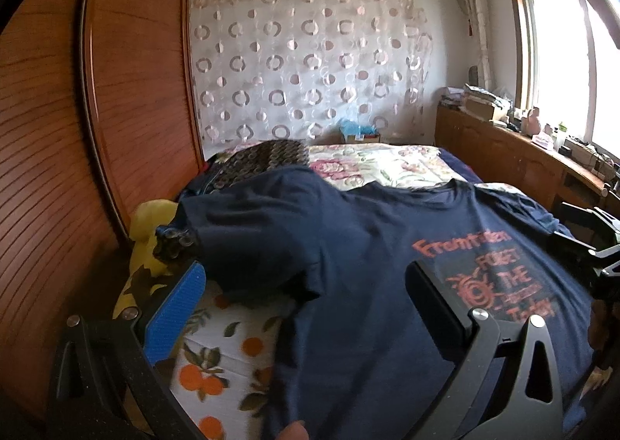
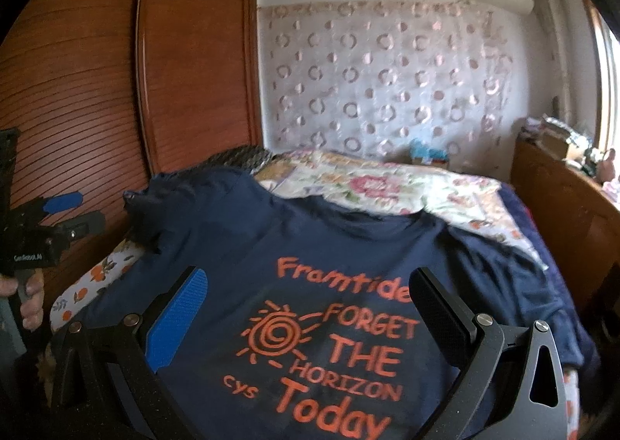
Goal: Fold small clothes
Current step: 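Lower the left gripper to the T-shirt sleeve and close on it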
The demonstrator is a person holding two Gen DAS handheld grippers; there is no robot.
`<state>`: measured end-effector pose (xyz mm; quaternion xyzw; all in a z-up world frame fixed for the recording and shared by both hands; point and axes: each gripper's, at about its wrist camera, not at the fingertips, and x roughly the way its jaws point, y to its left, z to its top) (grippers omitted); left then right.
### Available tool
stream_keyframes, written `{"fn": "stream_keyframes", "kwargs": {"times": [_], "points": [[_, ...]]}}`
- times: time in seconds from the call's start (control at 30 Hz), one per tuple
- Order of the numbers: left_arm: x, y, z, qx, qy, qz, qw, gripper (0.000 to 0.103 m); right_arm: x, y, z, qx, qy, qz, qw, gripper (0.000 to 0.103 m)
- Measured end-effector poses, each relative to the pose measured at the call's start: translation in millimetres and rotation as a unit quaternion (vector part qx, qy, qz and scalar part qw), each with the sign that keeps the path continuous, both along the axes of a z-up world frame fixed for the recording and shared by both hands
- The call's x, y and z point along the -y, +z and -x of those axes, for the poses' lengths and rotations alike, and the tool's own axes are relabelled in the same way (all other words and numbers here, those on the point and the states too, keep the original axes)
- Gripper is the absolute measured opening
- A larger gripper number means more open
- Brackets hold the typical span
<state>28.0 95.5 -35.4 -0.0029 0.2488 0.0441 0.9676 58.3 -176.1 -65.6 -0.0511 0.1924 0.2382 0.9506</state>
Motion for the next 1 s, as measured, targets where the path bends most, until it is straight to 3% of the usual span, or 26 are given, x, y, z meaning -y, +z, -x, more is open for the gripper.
{"fn": "stream_keyframes", "kwargs": {"times": [0.1,0.27,0.47,0.73,0.83,1.0], "points": [[-18.1,-7.8,-5.1,-0.012,0.01,-0.008,0.9999,0.103,-4.5,-4.3,-9.2,-0.02,0.02,0.002,1.0,0.103],[-47.3,-20.1,-19.1,-0.038,0.013,-0.009,0.9992,0.093,-5.4,0.1,-21.7,-0.04,0.044,0.018,0.998,0.103],[-81.1,-22.7,-41.9,-0.066,0.012,0.007,0.9977,0.074,3.7,15.8,-27.9,-0.04,0.054,0.026,0.997,0.103],[-112.0,-12.8,-85.1,-0.084,0.004,0.051,0.9952,0.044,-23.0,5.1,-36.5,-0.041,0.071,0.051,0.995,0.103],[-120.1,-15.0,-102.5,-0.098,0.004,0.073,0.9925,0.042,-32.1,6.9,-44.9,-0.048,0.079,0.052,0.994,0.103],[-127.8,-28.5,-126.2,-0.142,0.032,0.067,0.9871,0.042,-30.8,5.4,-44.8,-0.055,0.085,0.046,0.994,0.103]]}}
